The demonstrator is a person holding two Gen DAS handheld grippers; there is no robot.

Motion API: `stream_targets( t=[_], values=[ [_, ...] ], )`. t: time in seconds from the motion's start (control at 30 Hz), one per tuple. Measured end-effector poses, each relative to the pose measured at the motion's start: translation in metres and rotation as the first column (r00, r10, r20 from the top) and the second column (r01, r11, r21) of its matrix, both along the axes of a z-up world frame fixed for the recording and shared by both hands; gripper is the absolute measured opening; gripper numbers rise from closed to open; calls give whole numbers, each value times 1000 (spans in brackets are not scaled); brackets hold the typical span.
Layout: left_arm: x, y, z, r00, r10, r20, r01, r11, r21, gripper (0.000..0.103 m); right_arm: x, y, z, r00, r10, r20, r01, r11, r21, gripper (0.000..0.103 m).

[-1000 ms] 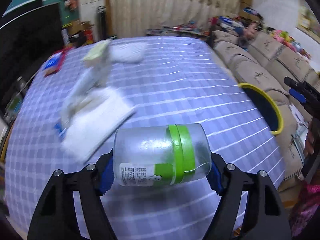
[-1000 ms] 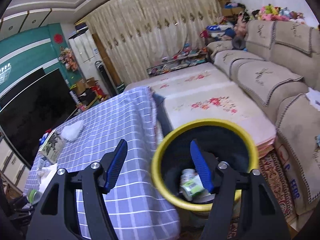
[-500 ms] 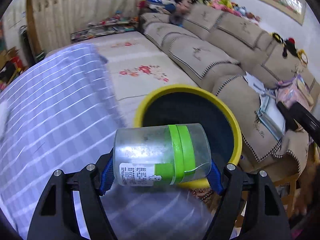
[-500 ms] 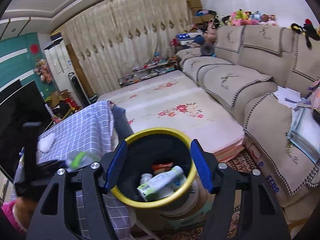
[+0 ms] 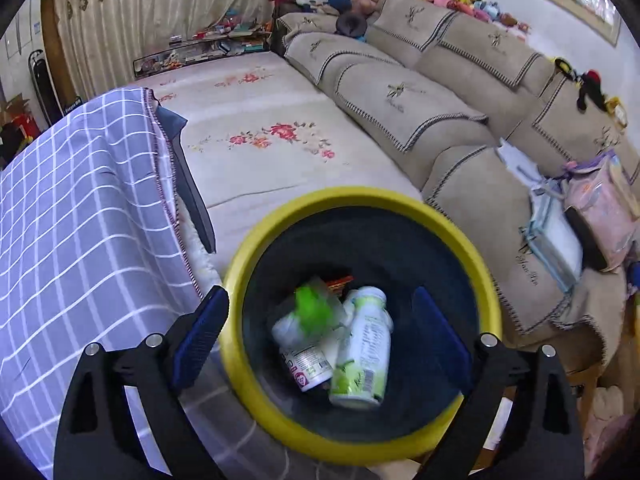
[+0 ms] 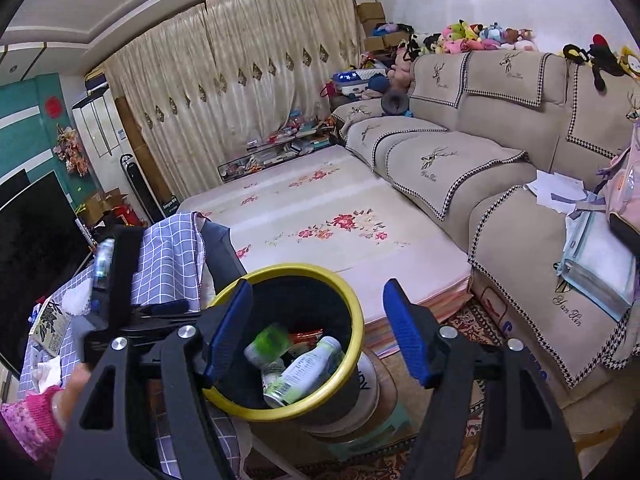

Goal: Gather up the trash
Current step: 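Move both tools back over the table toward the tea carton, then grasp the white-and-green tea carton with the right gripper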

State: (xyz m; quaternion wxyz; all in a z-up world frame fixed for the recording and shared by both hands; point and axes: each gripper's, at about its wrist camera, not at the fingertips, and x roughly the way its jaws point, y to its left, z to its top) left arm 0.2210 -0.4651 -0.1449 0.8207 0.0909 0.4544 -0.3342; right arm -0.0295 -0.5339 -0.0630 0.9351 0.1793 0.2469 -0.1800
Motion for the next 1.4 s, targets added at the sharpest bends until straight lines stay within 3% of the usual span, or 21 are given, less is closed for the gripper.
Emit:
stream_targets(
  t=[0.17, 0.37, 0.63, 0.73, 0.93, 1.07, 1.2, 1.4],
  values=[
    [-34, 61, 35, 997, 59, 45, -54, 995, -87, 97, 10, 10, -6, 999, 38, -11, -37, 999, 12, 66],
    [-71, 175, 57, 978, 205, 36, -197, 966, -170, 98, 36, 44, -12, 990, 133, -36, -132, 991, 21, 67],
    [-111, 321, 68, 884, 458, 94, -439, 882, -172, 98, 79, 122, -8, 952, 303, -48, -303, 953, 14, 67],
    [-118, 364, 67, 844, 528, 91, -509, 844, -171, 98, 94, 171, -6, 913, 406, -50, -405, 914, 16, 67],
    [-137, 443, 69, 752, 649, 119, -627, 759, -177, 98, 124, 281, -5, 786, 614, -73, -615, 789, 14, 68],
    [-147, 481, 67, 700, 706, 103, -680, 704, -203, 98, 143, 345, -7, 719, 689, -87, -691, 723, 14, 68],
    [-151, 496, 60, 680, 728, 90, -703, 681, -204, 98, 161, 393, -6, 679, 728, -96, -730, 683, 13, 68],
    [-159, 518, 54, 654, 751, 85, -725, 655, -212, 98, 194, 434, 2, 660, 744, -106, -747, 665, 11, 68]
  ],
)
